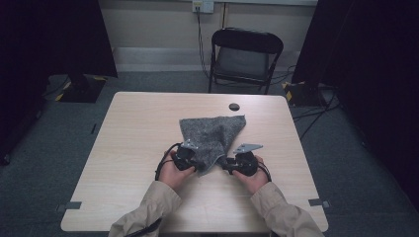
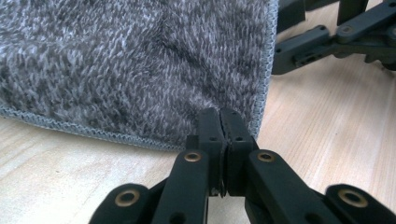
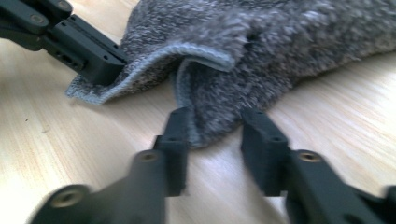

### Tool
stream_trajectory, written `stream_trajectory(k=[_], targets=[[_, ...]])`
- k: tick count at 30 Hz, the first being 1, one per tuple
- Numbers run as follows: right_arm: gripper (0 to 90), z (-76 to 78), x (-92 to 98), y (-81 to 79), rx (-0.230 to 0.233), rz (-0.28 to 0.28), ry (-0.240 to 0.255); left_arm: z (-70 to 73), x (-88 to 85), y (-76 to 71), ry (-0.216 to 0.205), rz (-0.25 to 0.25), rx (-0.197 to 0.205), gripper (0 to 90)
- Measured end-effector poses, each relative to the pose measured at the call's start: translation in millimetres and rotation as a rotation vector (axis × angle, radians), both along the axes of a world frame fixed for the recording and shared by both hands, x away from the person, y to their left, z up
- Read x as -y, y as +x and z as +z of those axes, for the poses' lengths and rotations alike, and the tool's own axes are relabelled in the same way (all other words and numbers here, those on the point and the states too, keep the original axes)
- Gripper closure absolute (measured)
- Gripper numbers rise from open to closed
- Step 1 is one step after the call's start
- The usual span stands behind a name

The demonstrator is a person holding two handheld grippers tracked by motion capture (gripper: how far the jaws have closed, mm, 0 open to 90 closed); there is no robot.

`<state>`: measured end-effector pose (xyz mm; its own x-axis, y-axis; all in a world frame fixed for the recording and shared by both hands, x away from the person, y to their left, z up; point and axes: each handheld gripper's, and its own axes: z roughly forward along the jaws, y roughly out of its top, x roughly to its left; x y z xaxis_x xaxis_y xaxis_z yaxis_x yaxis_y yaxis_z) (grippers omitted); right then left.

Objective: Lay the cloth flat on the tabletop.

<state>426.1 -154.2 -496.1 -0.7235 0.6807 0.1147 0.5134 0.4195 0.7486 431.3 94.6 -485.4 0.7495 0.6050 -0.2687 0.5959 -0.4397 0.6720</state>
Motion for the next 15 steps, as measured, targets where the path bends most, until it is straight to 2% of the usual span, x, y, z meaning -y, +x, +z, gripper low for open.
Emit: stream_trajectory(k=[3, 6, 15], targets=[[77.7, 0.2, -1.9, 2.2, -0.02, 0.008, 0.01, 0.2, -0.9, 0.7, 0.001, -0.002, -0.002, 88.6], [82.1, 0.3, -2.7, 4.5, -0.024, 0.012, 0.008, -0.4, -2.5, 1.0, 0.0, 0.002, -0.002, 88.6], [85.6, 9.9, 8.1, 0.3, -0.031, 0.028, -0.001, 3.1, -15.7, 1.9, 0.004, 0.042, 0.014, 88.7]])
